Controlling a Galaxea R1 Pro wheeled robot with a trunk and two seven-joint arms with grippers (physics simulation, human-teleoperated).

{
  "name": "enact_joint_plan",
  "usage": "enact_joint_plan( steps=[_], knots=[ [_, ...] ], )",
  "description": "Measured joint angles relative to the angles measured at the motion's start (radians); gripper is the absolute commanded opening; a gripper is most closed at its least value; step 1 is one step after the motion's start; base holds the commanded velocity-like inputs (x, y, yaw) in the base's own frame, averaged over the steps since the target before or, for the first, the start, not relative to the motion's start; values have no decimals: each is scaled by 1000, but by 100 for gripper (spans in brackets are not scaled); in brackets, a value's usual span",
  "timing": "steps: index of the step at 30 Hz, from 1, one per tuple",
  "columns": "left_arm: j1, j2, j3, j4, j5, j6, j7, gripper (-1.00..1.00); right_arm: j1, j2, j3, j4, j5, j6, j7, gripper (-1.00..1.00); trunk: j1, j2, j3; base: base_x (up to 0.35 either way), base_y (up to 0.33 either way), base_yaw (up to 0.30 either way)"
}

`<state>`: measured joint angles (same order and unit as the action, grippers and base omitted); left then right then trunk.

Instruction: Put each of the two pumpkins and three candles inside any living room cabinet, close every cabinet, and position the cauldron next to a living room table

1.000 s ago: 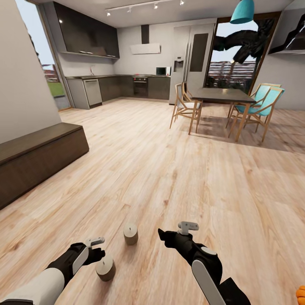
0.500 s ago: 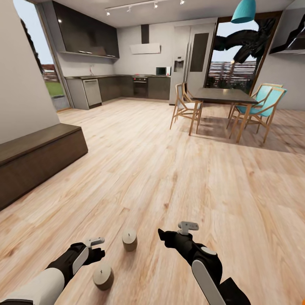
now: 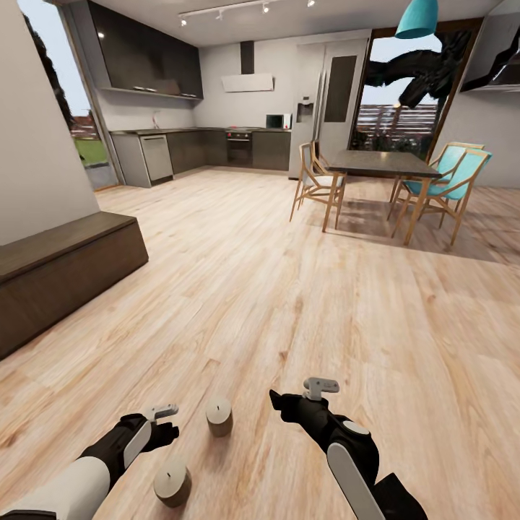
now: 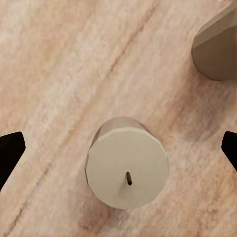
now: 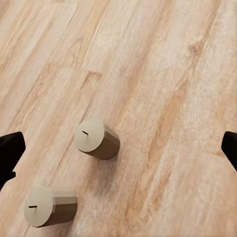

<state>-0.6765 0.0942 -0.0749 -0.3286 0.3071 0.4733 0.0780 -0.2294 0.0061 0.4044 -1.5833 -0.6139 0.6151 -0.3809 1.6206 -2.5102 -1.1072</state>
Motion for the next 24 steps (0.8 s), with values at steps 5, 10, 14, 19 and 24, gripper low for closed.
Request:
enact_joint_plan(
  steps=[5,10,14,19,24],
  knots=[
    [0,0,0,1,0,-5,1,100,0,0,0,0,0,0,0,100,0,0,0,4,0,0],
    [0,0,0,0,0,-5,1,100,0,0,0,0,0,0,0,100,1,-1,-11,1,0,0],
    [-1,0,0,0,0,-7,1,100,0,0,1,0,0,0,0,100,3,-2,-27,0,0,0],
    [-1,0,-1,6,-1,-40,1,100,0,4,7,0,0,1,-1,100,5,-3,-46,0,0,0],
    [-2,-1,-1,8,-2,-70,11,100,-24,11,2,-1,0,43,0,100,7,-4,-62,0,0,0]
  ],
)
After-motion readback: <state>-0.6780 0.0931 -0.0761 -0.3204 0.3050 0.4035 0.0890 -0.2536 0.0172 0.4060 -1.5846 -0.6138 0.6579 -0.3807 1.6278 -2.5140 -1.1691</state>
